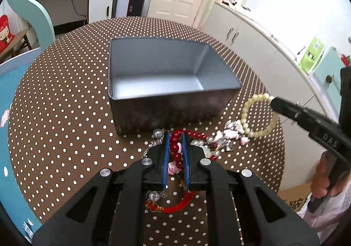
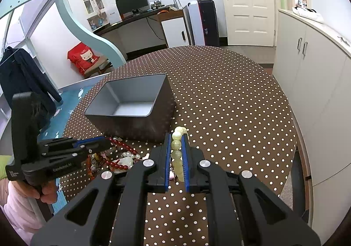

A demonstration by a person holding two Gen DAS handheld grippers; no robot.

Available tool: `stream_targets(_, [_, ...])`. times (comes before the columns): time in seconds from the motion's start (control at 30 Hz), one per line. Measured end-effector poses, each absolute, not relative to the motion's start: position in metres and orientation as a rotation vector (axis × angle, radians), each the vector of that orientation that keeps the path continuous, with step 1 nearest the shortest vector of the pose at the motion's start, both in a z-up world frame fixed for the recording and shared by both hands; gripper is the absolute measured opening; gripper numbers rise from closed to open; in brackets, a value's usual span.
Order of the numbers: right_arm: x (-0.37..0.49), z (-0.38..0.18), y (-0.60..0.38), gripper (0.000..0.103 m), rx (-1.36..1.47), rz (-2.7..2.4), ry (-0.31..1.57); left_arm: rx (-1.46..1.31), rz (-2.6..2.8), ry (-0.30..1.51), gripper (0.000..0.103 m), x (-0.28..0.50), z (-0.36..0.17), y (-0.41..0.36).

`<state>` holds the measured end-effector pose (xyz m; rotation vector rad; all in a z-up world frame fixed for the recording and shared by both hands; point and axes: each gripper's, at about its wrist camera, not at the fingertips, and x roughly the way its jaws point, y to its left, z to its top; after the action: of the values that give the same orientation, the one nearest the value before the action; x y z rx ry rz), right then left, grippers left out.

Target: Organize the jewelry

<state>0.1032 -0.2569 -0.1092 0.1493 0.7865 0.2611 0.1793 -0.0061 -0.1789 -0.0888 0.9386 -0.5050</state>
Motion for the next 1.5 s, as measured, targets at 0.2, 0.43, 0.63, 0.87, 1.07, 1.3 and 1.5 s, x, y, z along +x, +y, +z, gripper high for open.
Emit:
stream_targets(0.2, [0.103, -0.109, -0.257, 0.008, 0.152, 0.258, 0.792, -0.213, -0.548, 0.876, 0.011, 0.163, -0.158, 0.010])
stream_targets(0.43, [0.105, -0.099, -0.255, 0.008, 0.139, 0.272, 0.781, -0.251, -0.614, 0.771, 0.011, 0.151, -0.122, 0.003])
stream_targets(0.63, [0.109, -0.083, -0.254, 0.008, 0.128, 0.278, 0.727, -0.323, -0.615, 0.733, 0.011, 0.162, -0.102, -0.003])
stream_targets(0.87, [0.114, -0.067, -0.248, 0.009, 0.110, 0.299, 0.668, -0.382, -0.631, 0.729, 0.011, 0.172, -0.091, -0.008])
stream_targets(1.07, [0.120, -0.067, -0.243, 0.009, 0.119, 0.322, 0.665, -0.396, -0.649, 0.742, 0.011, 0.169, -0.096, 0.003])
stream_targets(1.3, [0.118, -0.086, -0.247, 0.009, 0.145, 0.320, 0.728, -0.345, -0.606, 0.836, 0.011, 0.152, -0.135, 0.013])
stream_targets(1.5, [0.117, -0.106, -0.243, 0.009, 0.156, 0.322, 0.800, -0.372, -0.489, 0.929, 0.011, 0.142, -0.173, 0.043])
